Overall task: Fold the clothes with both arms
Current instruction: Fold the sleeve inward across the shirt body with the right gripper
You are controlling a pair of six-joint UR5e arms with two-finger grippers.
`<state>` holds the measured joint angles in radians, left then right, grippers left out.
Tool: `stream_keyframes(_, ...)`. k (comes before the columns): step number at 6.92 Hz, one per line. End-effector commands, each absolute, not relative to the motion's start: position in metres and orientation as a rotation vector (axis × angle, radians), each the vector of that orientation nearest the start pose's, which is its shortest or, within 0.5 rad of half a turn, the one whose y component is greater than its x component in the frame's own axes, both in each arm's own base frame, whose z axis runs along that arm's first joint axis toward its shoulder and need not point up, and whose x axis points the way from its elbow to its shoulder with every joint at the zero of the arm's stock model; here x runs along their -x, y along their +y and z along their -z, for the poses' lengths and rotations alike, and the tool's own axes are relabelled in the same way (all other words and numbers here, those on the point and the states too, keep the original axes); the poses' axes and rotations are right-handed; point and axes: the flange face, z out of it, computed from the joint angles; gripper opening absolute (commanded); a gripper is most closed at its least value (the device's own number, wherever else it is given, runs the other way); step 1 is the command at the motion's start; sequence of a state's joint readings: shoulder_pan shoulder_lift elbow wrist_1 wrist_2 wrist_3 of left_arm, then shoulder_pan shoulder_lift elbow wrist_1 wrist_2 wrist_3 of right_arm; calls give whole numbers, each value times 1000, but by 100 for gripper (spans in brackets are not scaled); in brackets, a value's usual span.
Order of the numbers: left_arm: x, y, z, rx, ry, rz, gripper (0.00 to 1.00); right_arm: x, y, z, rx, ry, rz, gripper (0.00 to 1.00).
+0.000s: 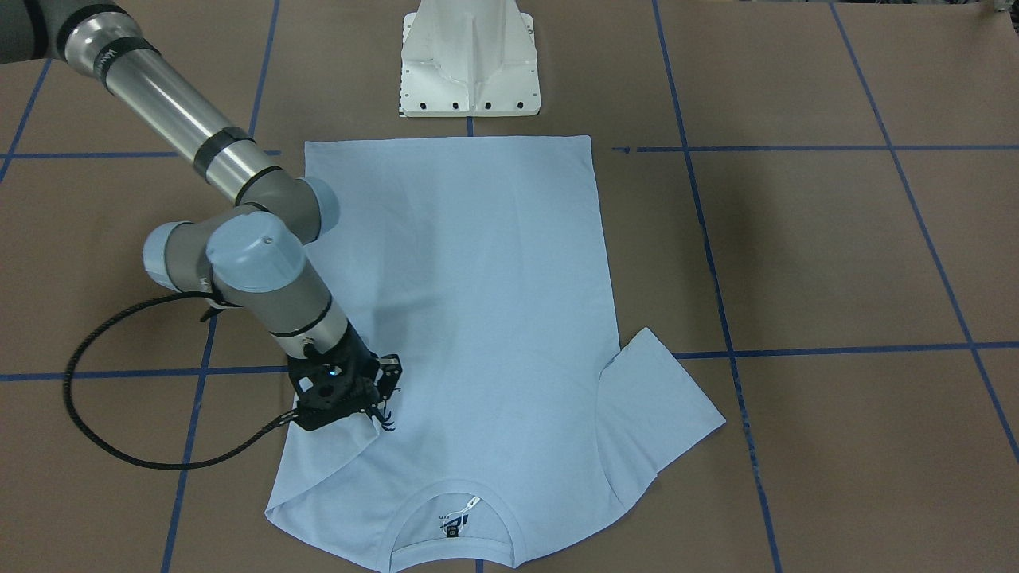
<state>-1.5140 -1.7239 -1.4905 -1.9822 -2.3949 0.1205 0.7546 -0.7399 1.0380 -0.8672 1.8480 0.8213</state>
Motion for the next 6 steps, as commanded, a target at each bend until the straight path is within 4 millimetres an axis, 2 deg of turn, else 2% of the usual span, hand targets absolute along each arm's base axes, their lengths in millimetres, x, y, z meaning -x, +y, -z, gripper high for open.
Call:
stream_keyframes(1,27,-581,-561,-478,808,-327,100,551,-657,-291,-521,-844,91,100)
stream_keyframes(3,26,-584,-552,-533,821,-274,100,545,-656,-291,-533,-855,52,100)
stream_keyframes(4,-1,-600,-530,-537,862,-225,100,535,-645,-316,-543,-878,37,100)
stream_keyframes(5,-49,-613,-506,-530,887,-190,100,519,-629,-349,-565,-899,36,100)
stream_keyframes(6,-111,-625,-478,-525,890,-139,100,506,-621,-375,-596,-900,30,100)
